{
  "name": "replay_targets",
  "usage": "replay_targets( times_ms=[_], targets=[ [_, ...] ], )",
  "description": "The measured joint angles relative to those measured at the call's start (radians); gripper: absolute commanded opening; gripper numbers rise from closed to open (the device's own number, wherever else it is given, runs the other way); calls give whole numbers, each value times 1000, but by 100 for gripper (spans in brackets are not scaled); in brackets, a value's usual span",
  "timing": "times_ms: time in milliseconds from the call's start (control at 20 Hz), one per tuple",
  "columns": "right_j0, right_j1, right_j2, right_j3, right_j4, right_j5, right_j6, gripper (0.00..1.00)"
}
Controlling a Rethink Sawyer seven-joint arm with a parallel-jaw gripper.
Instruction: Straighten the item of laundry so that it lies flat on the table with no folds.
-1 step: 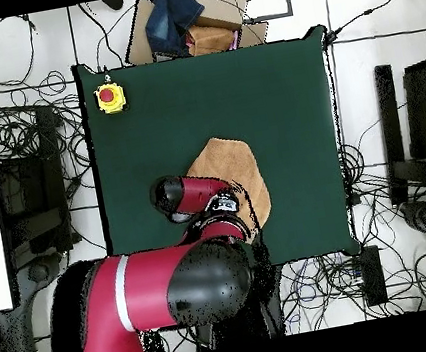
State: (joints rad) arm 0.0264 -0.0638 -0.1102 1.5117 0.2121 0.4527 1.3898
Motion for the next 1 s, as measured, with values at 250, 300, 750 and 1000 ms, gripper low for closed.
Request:
replay_targets(
  times_ms=[250,300,750,1000],
  targets=[
    [-4,-2,5,1,-10,0,0,100],
    [-6,-3,6,2,-11,0,0,100],
    [-26,-54,21,53,-15,-6,0,100],
    [-28,-142,21,84,-15,55,0,100]
  ],
)
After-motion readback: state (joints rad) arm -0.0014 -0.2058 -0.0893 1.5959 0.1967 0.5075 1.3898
